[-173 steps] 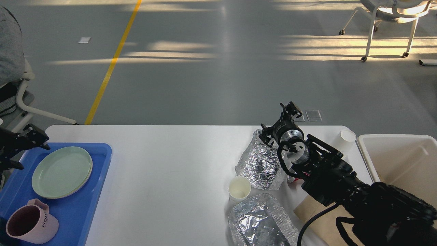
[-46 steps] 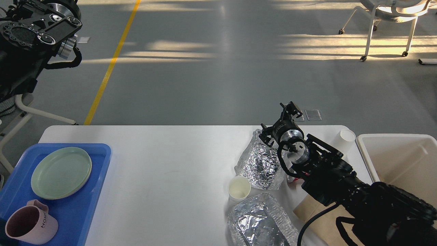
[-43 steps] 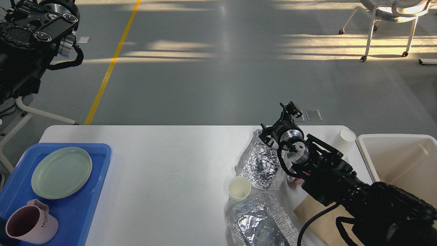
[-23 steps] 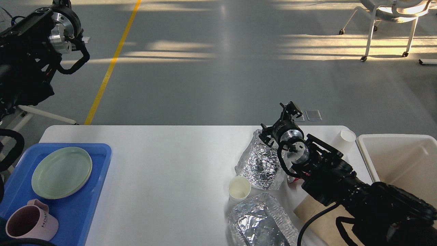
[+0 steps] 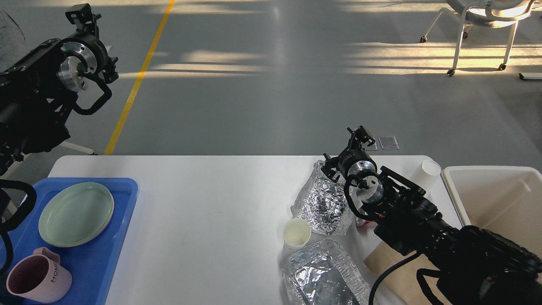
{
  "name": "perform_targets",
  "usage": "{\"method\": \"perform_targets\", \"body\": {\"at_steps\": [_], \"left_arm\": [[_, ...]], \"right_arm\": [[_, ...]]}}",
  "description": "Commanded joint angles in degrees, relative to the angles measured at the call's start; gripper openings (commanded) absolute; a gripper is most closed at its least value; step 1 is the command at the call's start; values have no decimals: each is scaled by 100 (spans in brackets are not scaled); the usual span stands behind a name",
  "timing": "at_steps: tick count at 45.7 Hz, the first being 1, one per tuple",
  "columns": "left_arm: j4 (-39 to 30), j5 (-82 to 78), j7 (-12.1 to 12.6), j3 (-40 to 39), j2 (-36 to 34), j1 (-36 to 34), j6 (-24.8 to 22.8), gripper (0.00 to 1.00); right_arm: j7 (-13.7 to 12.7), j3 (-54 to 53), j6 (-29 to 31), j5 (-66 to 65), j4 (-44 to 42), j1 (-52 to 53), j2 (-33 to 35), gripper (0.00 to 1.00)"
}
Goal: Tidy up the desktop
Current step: 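Raise the open left gripper away from the tray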
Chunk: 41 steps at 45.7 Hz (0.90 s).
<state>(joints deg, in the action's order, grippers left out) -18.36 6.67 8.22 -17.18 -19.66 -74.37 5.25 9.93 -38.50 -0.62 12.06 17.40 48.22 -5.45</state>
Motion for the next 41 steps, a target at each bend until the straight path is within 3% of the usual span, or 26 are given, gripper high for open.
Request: {"method": "perform_targets", "body": {"at_steps": [1,6,10,12,14,41], "left_arm": [[-27,54,-460,-242,-2,361,-664,99],[-27,63,-1654,-952,24,1204,-1359,99],[-27,63,-2850,-1752,348,1890,-1553,99],[-27,63,-3246,-2043,577,2110,-1571,99],[-27,54,-3484,-2263,744,2278,-1562,99],[61,230,-3327,-3090,1254,2744,-1606,100]], "right_arm": [[0,0,0,-2,0,-6,0,100],[0,0,0,-2,0,-6,0,100],[0,0,0,-2,0,3,0,100],[0,0,0,7,0,-6,0,100],[0,0,0,-2,0,3,0,100],[-9,0,0,-2,0,3,0,100]]}}
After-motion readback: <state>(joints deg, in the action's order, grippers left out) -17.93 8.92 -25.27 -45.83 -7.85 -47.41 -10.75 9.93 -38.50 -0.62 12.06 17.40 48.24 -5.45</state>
